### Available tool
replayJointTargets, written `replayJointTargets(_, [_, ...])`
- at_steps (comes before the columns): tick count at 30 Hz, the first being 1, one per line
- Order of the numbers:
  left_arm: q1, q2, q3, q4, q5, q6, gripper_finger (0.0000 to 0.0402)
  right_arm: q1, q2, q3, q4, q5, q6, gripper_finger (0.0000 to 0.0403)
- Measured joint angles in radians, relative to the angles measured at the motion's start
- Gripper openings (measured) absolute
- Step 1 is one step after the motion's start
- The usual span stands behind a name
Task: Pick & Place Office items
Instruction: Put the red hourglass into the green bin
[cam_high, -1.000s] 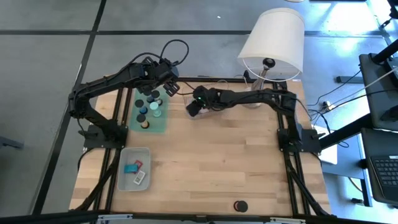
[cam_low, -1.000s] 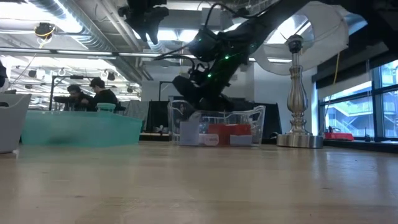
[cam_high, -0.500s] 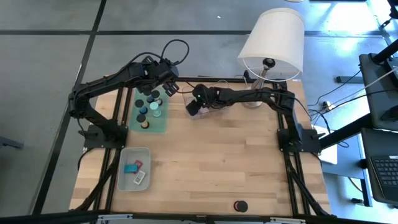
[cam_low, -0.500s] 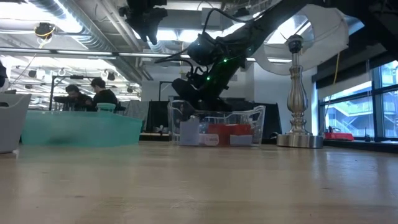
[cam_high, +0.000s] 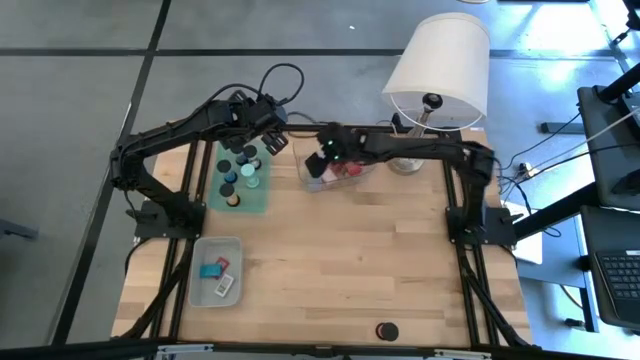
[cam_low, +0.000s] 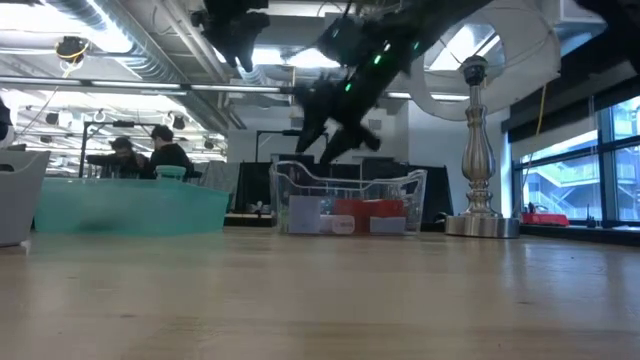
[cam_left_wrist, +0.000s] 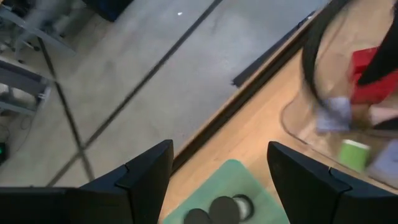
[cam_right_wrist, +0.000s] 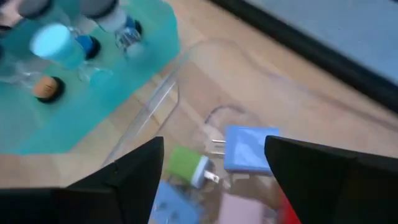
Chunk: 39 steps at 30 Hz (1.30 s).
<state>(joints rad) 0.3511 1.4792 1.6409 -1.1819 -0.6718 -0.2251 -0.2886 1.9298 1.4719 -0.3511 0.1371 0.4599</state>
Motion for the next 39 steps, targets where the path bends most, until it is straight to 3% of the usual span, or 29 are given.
replayJointTargets(6, [-0.009, 0.0, 0.0, 0.0, 0.13, -0.09, 0.0257, 0.021, -0.194, 0.0, -0.199, 0.002, -0.078, 0.027])
replayJointTargets(11, [-0.043, 0.0, 0.0, 0.003, 0.228, -0.194, 0.0257, 0.102, -0.333, 0.0, -0.45, 0.004, -0.141, 0.0261])
replayJointTargets(19, [-0.195, 0.004, 0.0, 0.012, 0.19, -0.419, 0.0257, 0.313, -0.501, -0.008, -0.735, 0.064, -0.188, 0.0256])
replayJointTargets(30, [-0.444, 0.086, -0.001, 0.135, 0.076, -0.658, 0.0257, 0.665, -0.722, -0.227, -0.724, 0.178, 0.003, 0.0251])
replayJointTargets(39, [-0.566, 0.226, -0.001, 0.294, 0.096, -0.679, 0.0257, 0.904, -0.737, -0.421, -0.4, 0.188, 0.056, 0.0242])
